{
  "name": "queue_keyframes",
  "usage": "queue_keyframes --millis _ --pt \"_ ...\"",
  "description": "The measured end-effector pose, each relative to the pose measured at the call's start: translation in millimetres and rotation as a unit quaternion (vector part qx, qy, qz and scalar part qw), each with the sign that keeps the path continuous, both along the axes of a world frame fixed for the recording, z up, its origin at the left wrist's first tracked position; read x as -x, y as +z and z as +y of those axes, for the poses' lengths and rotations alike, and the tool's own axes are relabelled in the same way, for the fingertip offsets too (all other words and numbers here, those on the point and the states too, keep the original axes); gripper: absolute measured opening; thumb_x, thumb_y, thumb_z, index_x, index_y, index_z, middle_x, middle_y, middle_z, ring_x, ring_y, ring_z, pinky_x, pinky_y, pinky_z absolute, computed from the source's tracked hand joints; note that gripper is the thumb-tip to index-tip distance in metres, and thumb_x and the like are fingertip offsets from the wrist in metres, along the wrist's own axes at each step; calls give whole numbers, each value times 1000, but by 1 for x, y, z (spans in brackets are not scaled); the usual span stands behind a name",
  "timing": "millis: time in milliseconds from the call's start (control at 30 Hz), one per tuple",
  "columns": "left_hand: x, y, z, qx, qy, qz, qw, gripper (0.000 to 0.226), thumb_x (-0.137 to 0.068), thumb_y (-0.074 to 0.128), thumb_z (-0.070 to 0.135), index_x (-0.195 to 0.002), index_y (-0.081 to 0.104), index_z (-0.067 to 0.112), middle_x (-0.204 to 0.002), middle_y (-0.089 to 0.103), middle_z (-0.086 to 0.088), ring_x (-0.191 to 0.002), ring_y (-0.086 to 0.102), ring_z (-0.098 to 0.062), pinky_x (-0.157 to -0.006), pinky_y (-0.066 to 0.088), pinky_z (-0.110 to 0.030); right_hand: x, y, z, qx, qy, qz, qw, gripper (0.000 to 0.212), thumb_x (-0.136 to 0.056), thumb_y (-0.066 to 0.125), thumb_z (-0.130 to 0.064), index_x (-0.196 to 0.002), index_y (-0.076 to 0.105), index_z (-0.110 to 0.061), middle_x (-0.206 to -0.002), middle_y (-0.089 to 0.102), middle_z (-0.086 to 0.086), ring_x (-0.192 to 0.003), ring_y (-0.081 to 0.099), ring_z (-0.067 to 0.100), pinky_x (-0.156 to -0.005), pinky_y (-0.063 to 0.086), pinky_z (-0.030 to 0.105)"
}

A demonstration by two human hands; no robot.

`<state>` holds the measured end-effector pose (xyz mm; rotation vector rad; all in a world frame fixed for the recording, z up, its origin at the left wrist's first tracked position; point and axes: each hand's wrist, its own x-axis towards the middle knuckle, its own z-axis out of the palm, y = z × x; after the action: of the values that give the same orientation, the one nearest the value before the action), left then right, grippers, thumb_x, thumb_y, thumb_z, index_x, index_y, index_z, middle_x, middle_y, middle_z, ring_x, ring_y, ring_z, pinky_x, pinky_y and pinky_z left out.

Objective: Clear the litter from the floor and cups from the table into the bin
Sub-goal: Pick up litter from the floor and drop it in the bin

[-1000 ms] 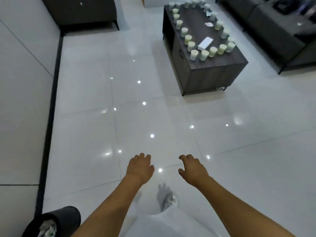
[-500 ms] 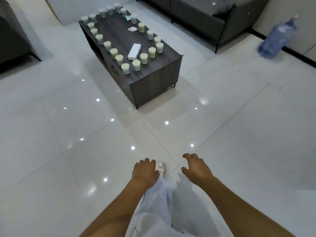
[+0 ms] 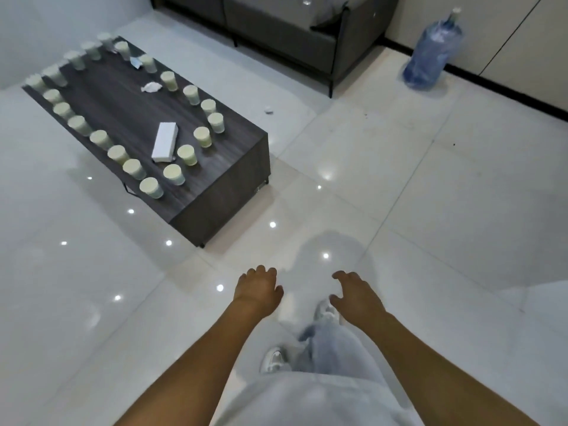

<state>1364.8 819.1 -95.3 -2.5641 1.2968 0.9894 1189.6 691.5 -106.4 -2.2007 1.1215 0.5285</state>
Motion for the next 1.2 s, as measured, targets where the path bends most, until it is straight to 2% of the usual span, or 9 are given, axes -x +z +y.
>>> queue_keyframes --millis 233,467,700,967,1200 --pt "-62 -13 -158 -16 20 -11 1000 44 -97 40 37 -133 45 13 -127 51 -9 -118 48 -27 -97 39 -35 -63 -13 -165 2 20 -6 1000 52 -94 54 -33 -142 37 -21 -134 45 7 -114 52 26 -92 48 36" --pt "-110 -6 -311 -9 60 -2 998 43 -97 40 37 -132 46 13 -126 52 -9 -116 49 -27 -95 41 -35 -126 2 -335 8 53 -4 999 54 -94 54 -31 -143 36 -19 -137 43 11 -119 49 29 -94 47 38" --pt "-181 -11 -407 -37 93 1 995 44 -97 40 39 -133 45 15 -130 50 -8 -119 48 -27 -98 40 -36 -206 -4 -447 -2 93 12 996 53 -93 55 -31 -142 37 -19 -137 43 10 -116 51 30 -92 48 37" --pt "-304 -21 -538 -28 115 8 993 44 -97 40 36 -134 45 12 -133 49 -10 -122 46 -27 -102 40 -37 -340 -4 -580 6 118 14 993 54 -94 54 -30 -143 35 -21 -139 41 8 -118 49 29 -93 47 37" --pt "-389 -14 -617 -20 137 14 990 43 -98 39 37 -131 46 12 -124 52 -10 -114 50 -26 -97 44 -38 -431 0 -673 2 138 21 990 54 -93 54 -29 -143 35 -21 -139 41 8 -120 47 29 -91 48 36"
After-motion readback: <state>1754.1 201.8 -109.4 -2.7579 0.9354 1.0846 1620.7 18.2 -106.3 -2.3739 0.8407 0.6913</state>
